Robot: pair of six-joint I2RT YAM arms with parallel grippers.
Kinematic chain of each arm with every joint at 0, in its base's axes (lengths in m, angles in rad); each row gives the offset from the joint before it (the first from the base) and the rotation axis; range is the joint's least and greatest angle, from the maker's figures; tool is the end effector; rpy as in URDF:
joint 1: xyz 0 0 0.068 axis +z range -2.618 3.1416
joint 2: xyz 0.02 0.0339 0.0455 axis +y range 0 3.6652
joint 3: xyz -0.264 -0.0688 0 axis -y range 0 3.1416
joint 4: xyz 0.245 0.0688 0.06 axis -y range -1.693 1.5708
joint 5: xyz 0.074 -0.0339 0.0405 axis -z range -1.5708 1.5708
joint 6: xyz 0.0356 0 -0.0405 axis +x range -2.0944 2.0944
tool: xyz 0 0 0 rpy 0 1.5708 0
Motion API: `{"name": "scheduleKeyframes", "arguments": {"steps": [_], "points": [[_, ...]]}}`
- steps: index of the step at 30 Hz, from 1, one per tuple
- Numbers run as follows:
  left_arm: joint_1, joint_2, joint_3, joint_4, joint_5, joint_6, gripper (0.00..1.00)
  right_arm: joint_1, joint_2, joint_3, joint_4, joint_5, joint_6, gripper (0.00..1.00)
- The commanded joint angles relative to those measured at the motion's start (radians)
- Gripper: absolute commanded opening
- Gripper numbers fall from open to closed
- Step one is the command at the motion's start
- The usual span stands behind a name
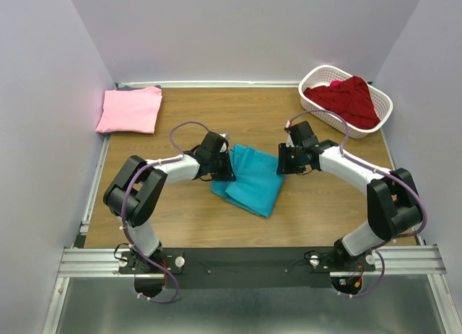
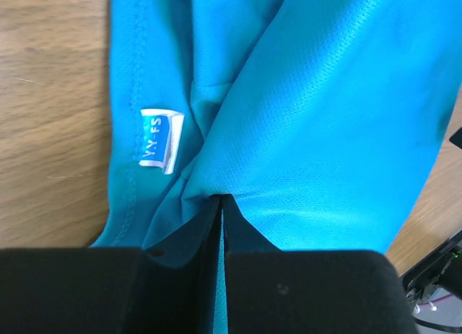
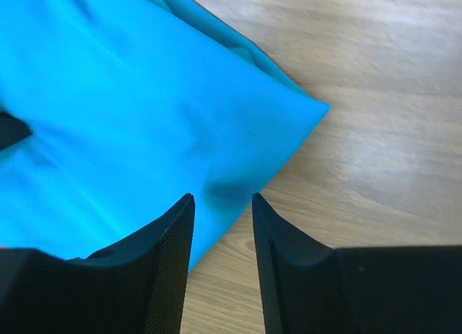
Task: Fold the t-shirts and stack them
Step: Fold the tshirt
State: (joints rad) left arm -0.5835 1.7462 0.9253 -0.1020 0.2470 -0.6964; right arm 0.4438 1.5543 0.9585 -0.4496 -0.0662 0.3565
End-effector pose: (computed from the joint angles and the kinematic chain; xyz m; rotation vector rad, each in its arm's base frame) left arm 0.2810 -0.1959 0.1485 -0.0393 2.6551 -0.7961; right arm 0.2763 0.1340 0.1949 -0.1397 2.6565 0.3598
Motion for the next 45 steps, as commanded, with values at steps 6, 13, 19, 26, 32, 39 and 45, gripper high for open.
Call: {"name": "scheduleKeyframes", "arguments": {"steps": [6,13,19,26,32,39,45], "points": [[0.014,0.006,-0.042,0.045,0.044,0.055,0.12,-0.001,0.114,0.180,0.138,-0.420,-0.021,0.42],[0.019,0.001,-0.055,0.056,0.054,0.057,0.12,0.001,0.335,0.265,0.360,-0.722,0.061,0.36],[0.030,-0.002,-0.062,0.056,0.058,0.060,0.12,0.003,0.476,0.299,0.423,-0.799,0.070,0.33],[0.042,-0.019,-0.094,0.042,0.058,0.072,0.12,-0.062,0.651,0.404,0.434,-0.799,0.084,0.32],[0.051,-0.019,-0.120,0.039,0.058,0.078,0.12,-0.140,0.782,0.494,0.439,-0.799,0.154,0.32],[0.056,-0.089,-0.121,-0.013,0.032,0.118,0.12,-0.146,0.803,0.482,0.437,-0.774,0.139,0.32],[0.054,-0.201,-0.143,-0.068,0.025,0.155,0.13,-0.146,0.782,0.453,0.436,-0.739,0.113,0.32]]}}
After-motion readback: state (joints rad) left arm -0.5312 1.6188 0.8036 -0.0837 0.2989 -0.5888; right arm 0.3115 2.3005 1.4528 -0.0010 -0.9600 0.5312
